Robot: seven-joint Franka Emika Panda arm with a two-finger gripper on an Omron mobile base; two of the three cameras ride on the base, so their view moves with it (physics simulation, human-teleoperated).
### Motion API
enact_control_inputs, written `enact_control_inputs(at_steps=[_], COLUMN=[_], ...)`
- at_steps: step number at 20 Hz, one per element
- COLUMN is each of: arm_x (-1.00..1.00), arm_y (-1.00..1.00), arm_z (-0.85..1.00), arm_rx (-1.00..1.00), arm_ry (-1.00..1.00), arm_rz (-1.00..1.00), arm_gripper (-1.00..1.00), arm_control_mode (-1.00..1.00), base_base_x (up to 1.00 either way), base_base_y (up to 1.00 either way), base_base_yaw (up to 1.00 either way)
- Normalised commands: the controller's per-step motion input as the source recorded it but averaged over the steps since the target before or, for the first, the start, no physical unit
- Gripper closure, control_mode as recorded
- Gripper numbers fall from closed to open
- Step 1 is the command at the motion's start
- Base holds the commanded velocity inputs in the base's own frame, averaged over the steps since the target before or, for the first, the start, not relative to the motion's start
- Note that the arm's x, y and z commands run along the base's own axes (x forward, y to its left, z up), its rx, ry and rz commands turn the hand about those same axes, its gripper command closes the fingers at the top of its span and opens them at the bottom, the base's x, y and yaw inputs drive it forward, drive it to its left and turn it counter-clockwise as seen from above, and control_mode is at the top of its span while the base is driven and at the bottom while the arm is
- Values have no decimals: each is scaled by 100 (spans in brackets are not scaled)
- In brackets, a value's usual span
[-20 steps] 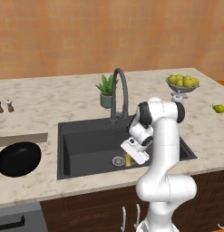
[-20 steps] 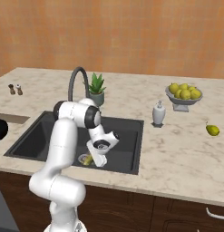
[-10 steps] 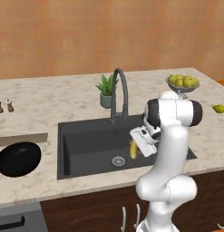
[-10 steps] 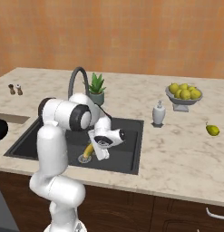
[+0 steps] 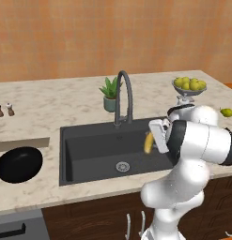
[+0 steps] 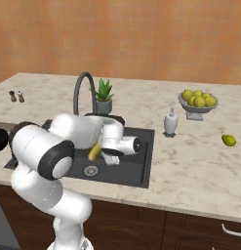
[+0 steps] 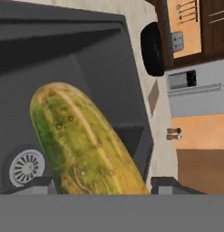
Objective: Pick the cucumber from the sink and place it in the bowl. Then pick the bowl and place it in the microwave. Then close the microwave door and press the start button.
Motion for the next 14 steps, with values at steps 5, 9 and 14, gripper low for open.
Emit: enact_control_inputs(at_steps=[5,9,14], arm_x=[-83,-97,-87], arm_y=[-16,4,57], arm_z=[100,98,82], arm_rx=[0,0,-2], arm_ry=[-25,-17,5], arm_rz=[0,0,0], arm_gripper=[100,100,100], arm_control_mode=[-100,-100,-100], base_base_x=[0,0,0], base_base_y=[0,0,0], base_base_yaw=[0,0,0])
